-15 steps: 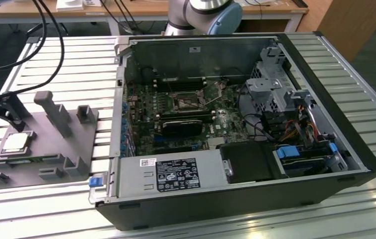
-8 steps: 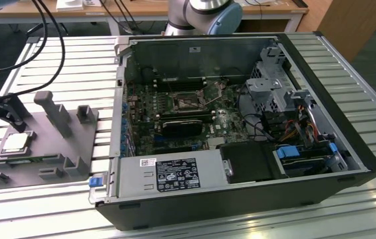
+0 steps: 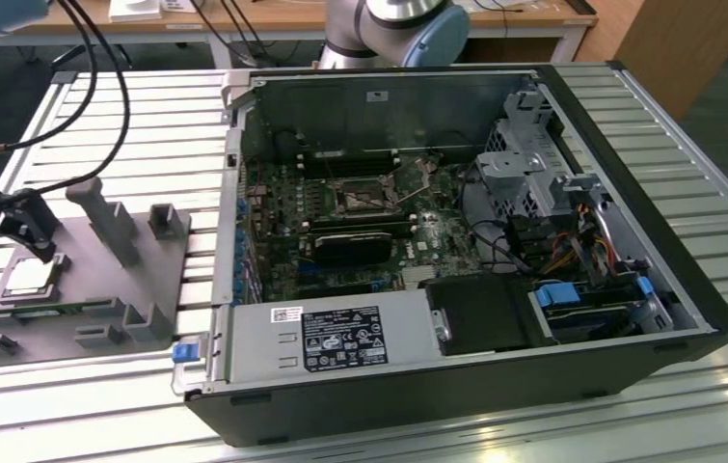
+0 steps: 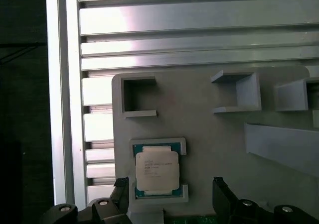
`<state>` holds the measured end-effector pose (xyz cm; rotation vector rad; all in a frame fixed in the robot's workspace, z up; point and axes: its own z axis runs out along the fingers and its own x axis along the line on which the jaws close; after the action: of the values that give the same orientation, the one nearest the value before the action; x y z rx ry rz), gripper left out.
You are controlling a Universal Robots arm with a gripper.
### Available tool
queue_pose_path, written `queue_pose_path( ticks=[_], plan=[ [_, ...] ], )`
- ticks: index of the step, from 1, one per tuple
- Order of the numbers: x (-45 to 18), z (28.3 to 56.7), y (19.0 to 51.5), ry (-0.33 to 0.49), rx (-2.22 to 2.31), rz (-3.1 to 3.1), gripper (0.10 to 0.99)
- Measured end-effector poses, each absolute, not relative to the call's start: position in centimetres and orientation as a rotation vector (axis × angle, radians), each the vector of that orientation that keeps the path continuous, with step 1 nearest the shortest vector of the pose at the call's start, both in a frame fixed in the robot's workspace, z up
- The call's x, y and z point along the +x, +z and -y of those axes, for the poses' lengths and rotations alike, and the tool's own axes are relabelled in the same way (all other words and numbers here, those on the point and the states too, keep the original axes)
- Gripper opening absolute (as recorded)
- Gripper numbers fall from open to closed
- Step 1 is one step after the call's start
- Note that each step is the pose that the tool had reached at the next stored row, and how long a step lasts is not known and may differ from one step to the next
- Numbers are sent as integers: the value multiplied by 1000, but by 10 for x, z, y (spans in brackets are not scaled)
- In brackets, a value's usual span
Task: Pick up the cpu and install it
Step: 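Pick up the cpu and move it towards the insertion slot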
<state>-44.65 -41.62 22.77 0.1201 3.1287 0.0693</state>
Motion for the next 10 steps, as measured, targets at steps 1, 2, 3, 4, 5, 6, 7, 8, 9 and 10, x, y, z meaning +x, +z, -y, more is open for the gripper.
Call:
queue_pose_path(
  ticks=[1,2,3,4,5,6,7,8,9,10],
  plan=[
    [-446,416,226,69,120,-3129,761],
    [-446,416,225,70,120,-3129,761],
    [-446,416,224,69,119,-3131,761],
    [-446,417,222,69,115,-3133,761],
    [-446,417,221,69,113,-3135,761],
    [-446,417,219,69,113,-3137,761],
    [-446,417,217,69,113,-3139,761],
    [-446,417,216,69,113,-3142,761],
    [-446,417,214,69,113,-3145,761],
    [-446,417,212,69,113,-3148,761]
  ],
)
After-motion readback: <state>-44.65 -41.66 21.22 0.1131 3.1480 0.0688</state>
